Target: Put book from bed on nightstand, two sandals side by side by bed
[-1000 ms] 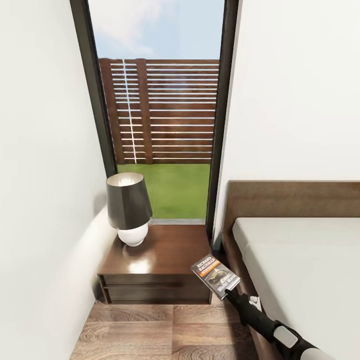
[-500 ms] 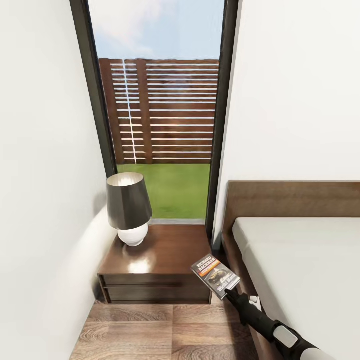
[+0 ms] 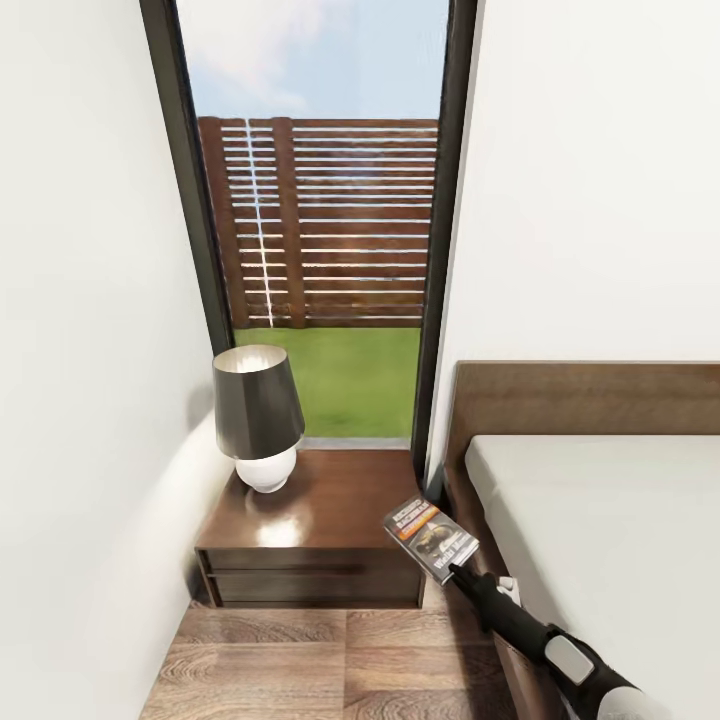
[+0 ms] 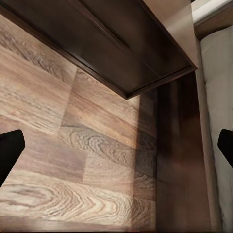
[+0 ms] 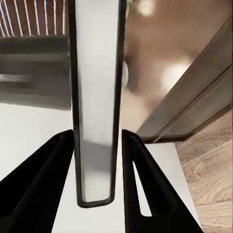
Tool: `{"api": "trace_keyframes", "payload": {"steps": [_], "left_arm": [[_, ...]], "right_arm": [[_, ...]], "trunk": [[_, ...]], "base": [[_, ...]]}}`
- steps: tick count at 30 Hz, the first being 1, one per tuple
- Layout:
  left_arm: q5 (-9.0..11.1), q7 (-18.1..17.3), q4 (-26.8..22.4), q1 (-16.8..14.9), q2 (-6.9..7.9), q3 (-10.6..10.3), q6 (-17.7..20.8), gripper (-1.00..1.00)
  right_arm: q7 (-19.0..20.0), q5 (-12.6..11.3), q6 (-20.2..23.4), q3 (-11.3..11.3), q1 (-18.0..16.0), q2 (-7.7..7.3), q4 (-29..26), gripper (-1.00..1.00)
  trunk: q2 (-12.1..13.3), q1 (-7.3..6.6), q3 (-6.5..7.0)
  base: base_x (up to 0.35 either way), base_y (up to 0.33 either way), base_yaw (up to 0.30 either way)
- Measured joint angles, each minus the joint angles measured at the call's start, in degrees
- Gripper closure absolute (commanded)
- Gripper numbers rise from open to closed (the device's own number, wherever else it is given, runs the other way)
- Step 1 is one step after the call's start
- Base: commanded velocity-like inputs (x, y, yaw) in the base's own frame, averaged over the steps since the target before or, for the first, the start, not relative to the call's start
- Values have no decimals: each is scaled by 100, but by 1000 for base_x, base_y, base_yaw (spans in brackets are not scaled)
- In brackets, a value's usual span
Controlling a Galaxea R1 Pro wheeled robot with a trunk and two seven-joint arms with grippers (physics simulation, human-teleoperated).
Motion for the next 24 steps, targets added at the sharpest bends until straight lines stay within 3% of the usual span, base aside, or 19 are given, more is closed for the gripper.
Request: {"api": "trace_keyframes", "payload": {"steps": [4, 14, 19, 24], "left_arm": [[0, 1, -1, 1, 4, 2, 58, -100], [-3, -5, -1, 1, 7, 0, 88, -100], [-7, -10, -4, 1, 7, 0, 90, -100], [4, -27, -3, 0, 37, 2, 91, -100]], "right_arm": [[-116, 65, 34, 5, 0, 10, -518, 100], [-692, 49, 654, 314, 1, 42, -1520, 100], [-957, 57, 1053, 352, 9, 67, -1800, 100], [-1458, 27, 1363, 366, -43, 156, -1879, 100]], "trunk": [[0, 0, 0], [0, 0, 0], [0, 0, 0], [0, 0, 0]], "base": [[0, 0, 0], [0, 0, 0], [0, 0, 0], [0, 0, 0]]}}
